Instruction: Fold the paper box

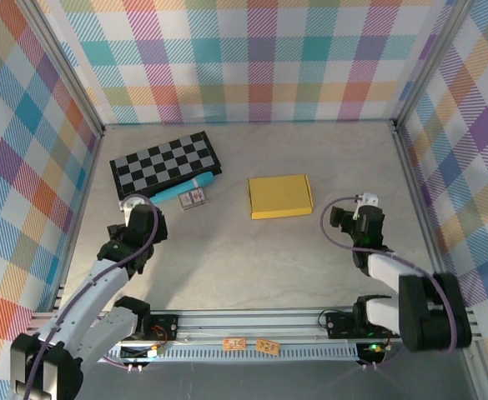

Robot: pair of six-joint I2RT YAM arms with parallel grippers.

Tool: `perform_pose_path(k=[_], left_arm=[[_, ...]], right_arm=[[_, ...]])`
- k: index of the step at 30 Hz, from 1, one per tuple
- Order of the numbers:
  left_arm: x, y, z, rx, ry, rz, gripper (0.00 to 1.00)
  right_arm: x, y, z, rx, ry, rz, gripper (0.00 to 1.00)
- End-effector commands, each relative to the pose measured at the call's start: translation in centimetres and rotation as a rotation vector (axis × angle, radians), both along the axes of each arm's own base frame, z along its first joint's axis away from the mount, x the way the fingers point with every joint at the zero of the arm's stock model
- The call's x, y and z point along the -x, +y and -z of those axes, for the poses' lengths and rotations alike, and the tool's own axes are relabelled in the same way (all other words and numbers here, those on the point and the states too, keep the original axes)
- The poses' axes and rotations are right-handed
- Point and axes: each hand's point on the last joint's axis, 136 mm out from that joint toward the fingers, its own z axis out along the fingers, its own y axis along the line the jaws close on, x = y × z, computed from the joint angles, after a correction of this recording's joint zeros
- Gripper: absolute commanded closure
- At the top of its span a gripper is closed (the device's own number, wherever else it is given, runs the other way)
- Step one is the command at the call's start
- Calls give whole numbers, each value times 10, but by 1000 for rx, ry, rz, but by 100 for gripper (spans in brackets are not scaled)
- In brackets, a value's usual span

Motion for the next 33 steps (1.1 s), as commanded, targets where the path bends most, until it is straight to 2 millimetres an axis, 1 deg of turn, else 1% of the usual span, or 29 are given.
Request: perform_pose_path(k=[1, 3, 4, 5, 7, 9, 10, 13, 15, 18, 19, 20, 21, 22, 24, 33], left_arm=[[-36, -11, -19, 42, -179, 65, 0], [-47, -11, -9, 48, -180, 76, 0], [-52, -10, -4, 57, -179, 78, 0], [-58, -9, 2, 65, -181, 79, 0], [-68, -5, 12, 86, -197, 74, 0], [-78, -2, 25, 101, -202, 77, 0], [-85, -6, 29, 108, -172, 115, 0], [-108, -14, 29, 102, -191, 172, 0], [-122, -21, 27, 116, -221, 221, 0], [-138, -29, 27, 125, -275, 272, 0], [-138, -29, 41, 131, -274, 271, 0], [-138, -29, 46, 128, -305, 282, 0], [-136, -25, 44, 124, -333, 263, 0], [-135, -23, 47, 131, -300, 244, 0], [-136, -22, 44, 126, -324, 240, 0], [-135, -21, 46, 127, -314, 236, 0]], right_arm=[[-44, 12, -41, -31, -187, -103, 1], [-49, 14, -27, -43, -183, -128, 1], [-51, 16, -24, -43, -206, -141, 1], [-50, 17, -19, -46, -161, -148, 1], [-57, 18, -20, -44, -150, -154, 1], [-57, 18, -20, -43, -138, -154, 1], [-57, 18, -20, -41, -142, -155, 1], [-57, 22, -19, -42, -130, -175, 1], [-59, 34, -19, -46, -109, -253, 1], [-59, 35, -19, -48, -113, -258, 1], [-59, 35, -19, -48, -112, -258, 1], [-59, 36, -19, -49, -111, -260, 1], [-58, 35, -18, -49, -110, -259, 1], [-59, 35, -18, -48, -110, -257, 1], [-59, 36, -19, -49, -111, -259, 1], [-59, 35, -18, -47, -107, -256, 1]])
